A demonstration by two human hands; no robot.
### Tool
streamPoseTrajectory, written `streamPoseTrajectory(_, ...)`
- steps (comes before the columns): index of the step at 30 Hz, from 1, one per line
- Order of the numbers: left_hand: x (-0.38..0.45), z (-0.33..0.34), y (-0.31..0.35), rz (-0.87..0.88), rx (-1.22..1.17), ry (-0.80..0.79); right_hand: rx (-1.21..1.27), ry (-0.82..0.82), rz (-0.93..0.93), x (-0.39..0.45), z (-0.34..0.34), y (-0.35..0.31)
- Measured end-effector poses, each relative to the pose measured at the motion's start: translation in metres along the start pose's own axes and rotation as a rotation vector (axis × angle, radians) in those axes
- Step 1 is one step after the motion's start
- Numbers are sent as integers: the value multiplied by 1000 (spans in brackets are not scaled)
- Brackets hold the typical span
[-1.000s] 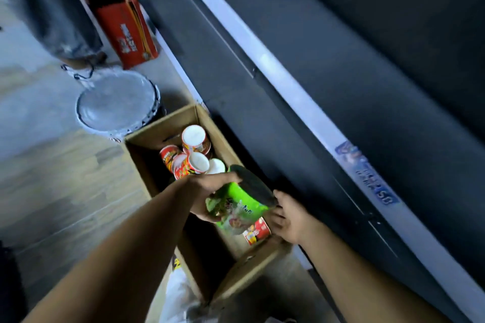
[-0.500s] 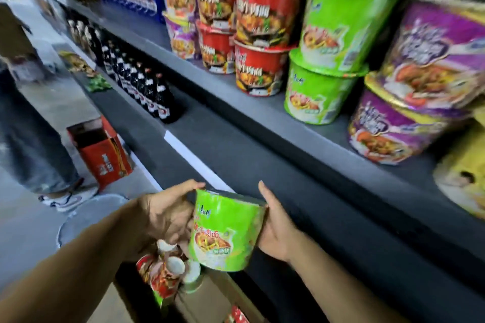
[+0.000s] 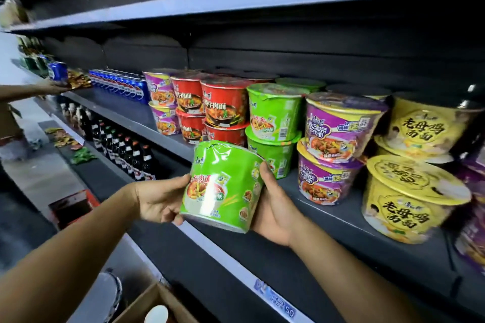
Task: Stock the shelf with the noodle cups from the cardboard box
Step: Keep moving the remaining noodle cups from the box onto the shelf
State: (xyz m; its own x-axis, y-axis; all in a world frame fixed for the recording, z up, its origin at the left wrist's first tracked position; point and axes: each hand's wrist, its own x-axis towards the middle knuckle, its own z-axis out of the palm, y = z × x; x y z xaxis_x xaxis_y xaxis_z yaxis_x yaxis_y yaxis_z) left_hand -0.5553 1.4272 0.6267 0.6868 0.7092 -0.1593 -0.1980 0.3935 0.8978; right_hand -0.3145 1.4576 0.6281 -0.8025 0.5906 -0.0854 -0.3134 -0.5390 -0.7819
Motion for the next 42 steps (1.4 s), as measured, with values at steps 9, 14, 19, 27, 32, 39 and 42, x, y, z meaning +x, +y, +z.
streamPoseTrajectory(9,39,44,34,15,306,468,-110,-67,-147,-61,-1,-61)
streamPoseTrajectory(14,78,91,43,53,260,200,-145,-70,-258,-103,-10,-88)
streamPoseTrajectory(19,110,157,45,122,284,-53,-183,-22,-325,-146,-22,-113)
streamPoseTrajectory(27,161,253,38,279,435,149,-244,38,-495,-224,-51,-146)
streamPoseTrajectory(32,198,290,39,304,547,196,-245,144,-580,-267,-70,-163)
streamPoseTrajectory(39,241,334,37,354,617,212,-243,353,-673,-314,-84,-177)
streamPoseTrajectory(42,255,346,32,354,642,218,-265,469,-719,-329,-95,-180)
